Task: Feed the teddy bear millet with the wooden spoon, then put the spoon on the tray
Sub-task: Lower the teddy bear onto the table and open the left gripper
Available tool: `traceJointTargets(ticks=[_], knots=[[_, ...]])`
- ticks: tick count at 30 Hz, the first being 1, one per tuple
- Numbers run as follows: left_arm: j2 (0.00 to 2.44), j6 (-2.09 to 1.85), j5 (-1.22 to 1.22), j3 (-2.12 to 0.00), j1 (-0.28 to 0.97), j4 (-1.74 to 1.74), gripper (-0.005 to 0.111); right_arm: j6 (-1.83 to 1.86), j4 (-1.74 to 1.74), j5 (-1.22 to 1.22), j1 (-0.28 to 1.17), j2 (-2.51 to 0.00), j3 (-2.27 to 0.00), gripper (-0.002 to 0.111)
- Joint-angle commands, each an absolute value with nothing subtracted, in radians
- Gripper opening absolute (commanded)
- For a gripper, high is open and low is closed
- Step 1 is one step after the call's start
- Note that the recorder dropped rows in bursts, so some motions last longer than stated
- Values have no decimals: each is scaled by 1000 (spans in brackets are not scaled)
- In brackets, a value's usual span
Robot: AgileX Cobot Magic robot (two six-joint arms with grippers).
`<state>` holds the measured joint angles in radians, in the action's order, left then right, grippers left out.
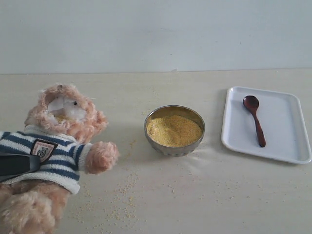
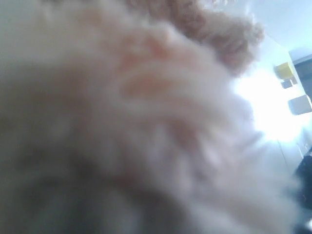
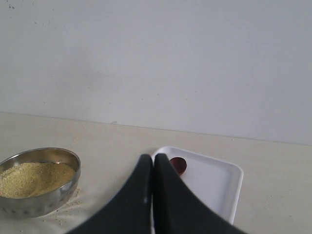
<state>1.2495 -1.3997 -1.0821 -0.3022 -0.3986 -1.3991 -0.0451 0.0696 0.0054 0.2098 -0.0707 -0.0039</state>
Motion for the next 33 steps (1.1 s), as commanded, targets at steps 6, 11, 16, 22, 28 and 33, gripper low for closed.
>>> traceJointTargets(ticks=[6, 11, 16, 22, 28, 33], knots=[[1248, -1406, -899, -333, -402, -1454, 5, -45, 74, 0, 209, -66, 0, 0], [1306, -1414, -891, -367, -372, -1459, 5, -45, 74, 0, 209, -66, 0, 0], [1415, -1504, -857, -391, -311, -1547, 5, -45, 74, 0, 209, -66, 0, 0], [1552, -1613, -828, -429, -262, -1634, 5, -45, 74, 0, 209, -66, 0, 0], [1659, -1677, -826, -464, -255, -1667, 5, -45, 74, 0, 209, -66, 0, 0], [1688, -1739, -820, -472, -255, -1694, 21, -45, 74, 0, 209, -66, 0, 0]])
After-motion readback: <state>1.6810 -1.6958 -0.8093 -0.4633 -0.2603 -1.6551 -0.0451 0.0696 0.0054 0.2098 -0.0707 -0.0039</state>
